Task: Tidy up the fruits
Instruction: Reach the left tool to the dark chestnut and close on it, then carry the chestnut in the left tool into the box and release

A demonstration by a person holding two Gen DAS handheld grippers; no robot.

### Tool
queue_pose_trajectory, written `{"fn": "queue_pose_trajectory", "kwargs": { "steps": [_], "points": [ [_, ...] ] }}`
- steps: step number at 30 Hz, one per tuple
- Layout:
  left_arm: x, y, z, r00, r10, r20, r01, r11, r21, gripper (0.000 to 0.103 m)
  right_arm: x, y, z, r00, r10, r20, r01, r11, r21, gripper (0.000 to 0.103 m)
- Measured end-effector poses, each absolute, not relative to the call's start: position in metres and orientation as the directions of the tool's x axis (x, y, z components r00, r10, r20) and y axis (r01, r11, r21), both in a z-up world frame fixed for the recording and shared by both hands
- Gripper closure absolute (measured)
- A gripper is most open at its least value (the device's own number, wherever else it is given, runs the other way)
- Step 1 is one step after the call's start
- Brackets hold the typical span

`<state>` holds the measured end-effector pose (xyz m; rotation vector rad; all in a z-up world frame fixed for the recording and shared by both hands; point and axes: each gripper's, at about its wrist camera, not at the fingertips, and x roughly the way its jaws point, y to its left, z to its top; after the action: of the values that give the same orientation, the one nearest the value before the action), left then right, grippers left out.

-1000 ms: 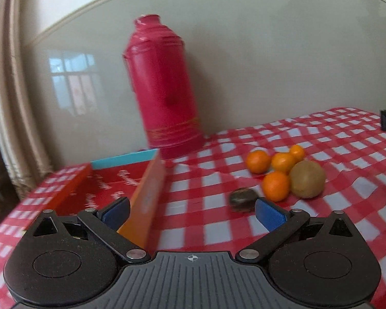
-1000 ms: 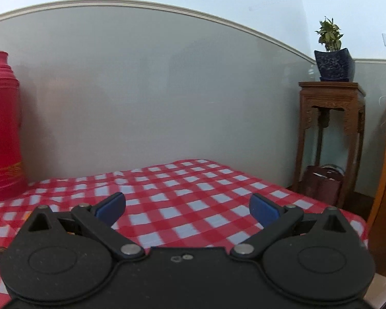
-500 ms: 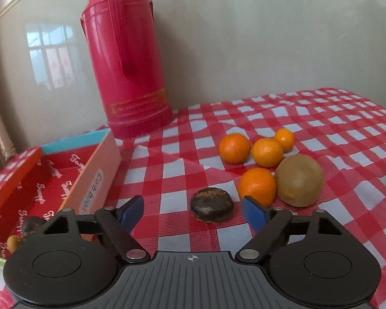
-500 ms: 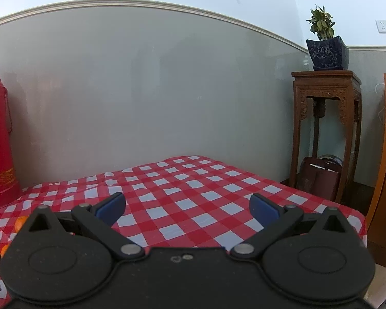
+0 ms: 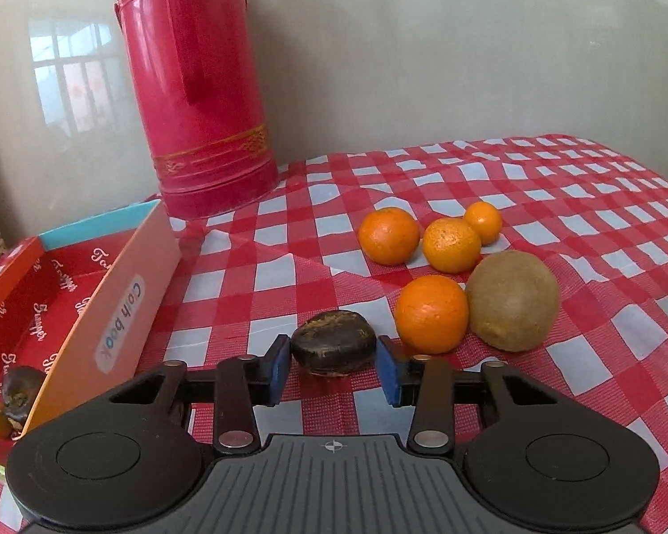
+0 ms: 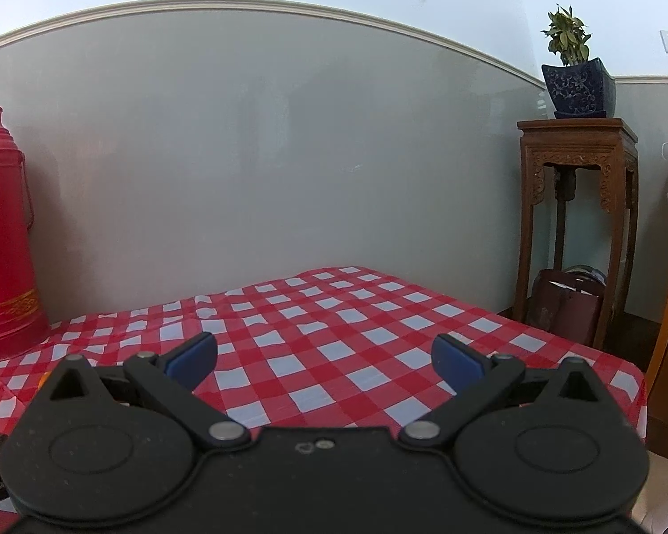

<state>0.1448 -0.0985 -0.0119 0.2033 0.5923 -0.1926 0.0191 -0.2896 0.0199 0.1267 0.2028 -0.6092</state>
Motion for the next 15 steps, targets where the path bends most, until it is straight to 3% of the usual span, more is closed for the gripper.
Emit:
{"fn": "queue_pose_trajectory", "kwargs": {
  "steps": [15],
  "points": [
    [0.131, -0.075, 0.007, 0.85, -0.117, -0.513, 0.189, 0.978, 0.09, 0.062, 0.019, -0.287, 0.019, 0.794, -0.57, -0.214, 0.592, 0.805, 0.052, 0.006]
  ]
}}
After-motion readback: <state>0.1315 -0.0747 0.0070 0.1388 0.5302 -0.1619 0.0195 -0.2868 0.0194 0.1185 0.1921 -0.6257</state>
